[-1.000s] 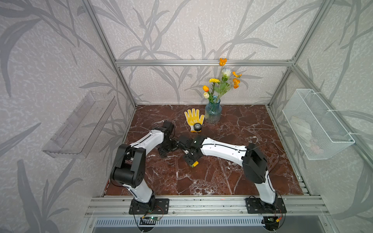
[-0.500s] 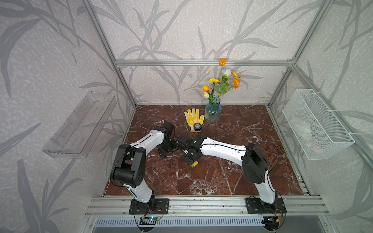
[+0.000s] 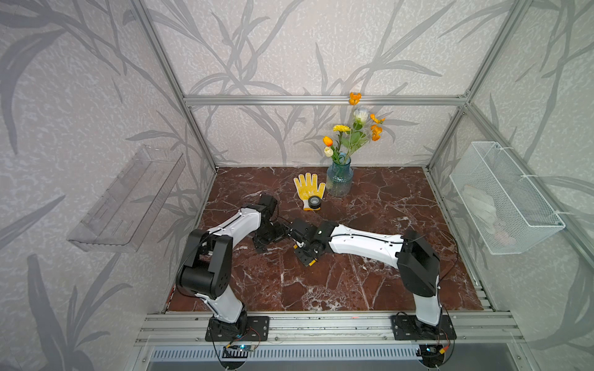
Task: Assemble a carrot with lego
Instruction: Assemble the lego brick with the lego brick.
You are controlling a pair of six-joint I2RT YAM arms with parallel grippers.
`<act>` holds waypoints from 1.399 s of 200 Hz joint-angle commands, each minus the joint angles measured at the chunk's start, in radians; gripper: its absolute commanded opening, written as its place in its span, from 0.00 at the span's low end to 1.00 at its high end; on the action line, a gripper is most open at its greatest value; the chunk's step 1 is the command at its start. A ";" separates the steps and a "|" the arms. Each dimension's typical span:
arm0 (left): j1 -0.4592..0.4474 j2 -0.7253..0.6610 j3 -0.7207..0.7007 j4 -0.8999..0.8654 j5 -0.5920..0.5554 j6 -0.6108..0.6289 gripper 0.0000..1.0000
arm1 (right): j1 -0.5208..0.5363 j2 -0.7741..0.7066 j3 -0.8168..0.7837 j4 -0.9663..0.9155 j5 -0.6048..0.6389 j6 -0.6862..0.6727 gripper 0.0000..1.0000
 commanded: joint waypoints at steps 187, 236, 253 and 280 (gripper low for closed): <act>0.001 -0.012 -0.042 0.039 0.047 -0.020 1.00 | -0.003 0.064 -0.035 -0.045 -0.029 0.045 0.31; 0.000 -0.010 -0.045 0.042 0.050 -0.025 0.99 | 0.000 0.048 -0.071 -0.019 -0.023 0.055 0.32; 0.000 -0.010 -0.045 0.043 0.051 -0.025 0.99 | 0.006 0.044 -0.069 -0.025 -0.011 0.051 0.31; 0.000 -0.006 -0.047 0.048 0.053 -0.024 0.99 | 0.007 0.047 -0.058 -0.057 0.002 0.040 0.31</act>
